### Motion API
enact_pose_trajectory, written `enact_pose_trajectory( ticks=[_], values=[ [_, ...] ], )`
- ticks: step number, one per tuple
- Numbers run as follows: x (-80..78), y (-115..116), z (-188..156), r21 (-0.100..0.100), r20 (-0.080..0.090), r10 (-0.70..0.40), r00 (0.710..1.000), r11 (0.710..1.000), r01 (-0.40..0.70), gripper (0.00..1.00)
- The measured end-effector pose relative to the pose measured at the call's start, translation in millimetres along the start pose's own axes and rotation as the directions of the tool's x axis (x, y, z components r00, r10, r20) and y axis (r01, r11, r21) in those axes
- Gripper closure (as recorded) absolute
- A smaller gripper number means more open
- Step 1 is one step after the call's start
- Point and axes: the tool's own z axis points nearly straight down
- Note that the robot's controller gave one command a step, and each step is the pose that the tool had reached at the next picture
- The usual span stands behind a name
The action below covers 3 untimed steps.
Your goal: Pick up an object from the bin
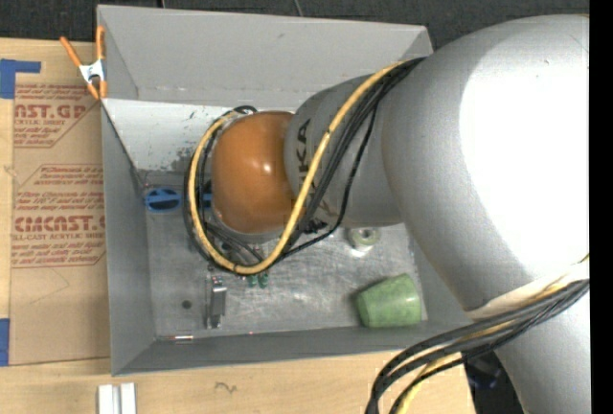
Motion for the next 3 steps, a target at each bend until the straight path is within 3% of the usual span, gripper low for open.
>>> enact_pose_trajectory(
  ticks=[1, 2, 3],
  values=[
    [34.4, -65.5, -54.6, 0.005, -0.005, 0.227, 0.974, 0.974, -0.227, 0.0],
    [38.6, -119.0, -165.3, 0.004, 0.003, 0.238, 0.971, 0.971, -0.238, 0.0],
    [-58.3, -57.1, -129.2, 0.001, -0.002, 0.042, 0.999, 0.999, -0.042, 0.0]
  ],
)
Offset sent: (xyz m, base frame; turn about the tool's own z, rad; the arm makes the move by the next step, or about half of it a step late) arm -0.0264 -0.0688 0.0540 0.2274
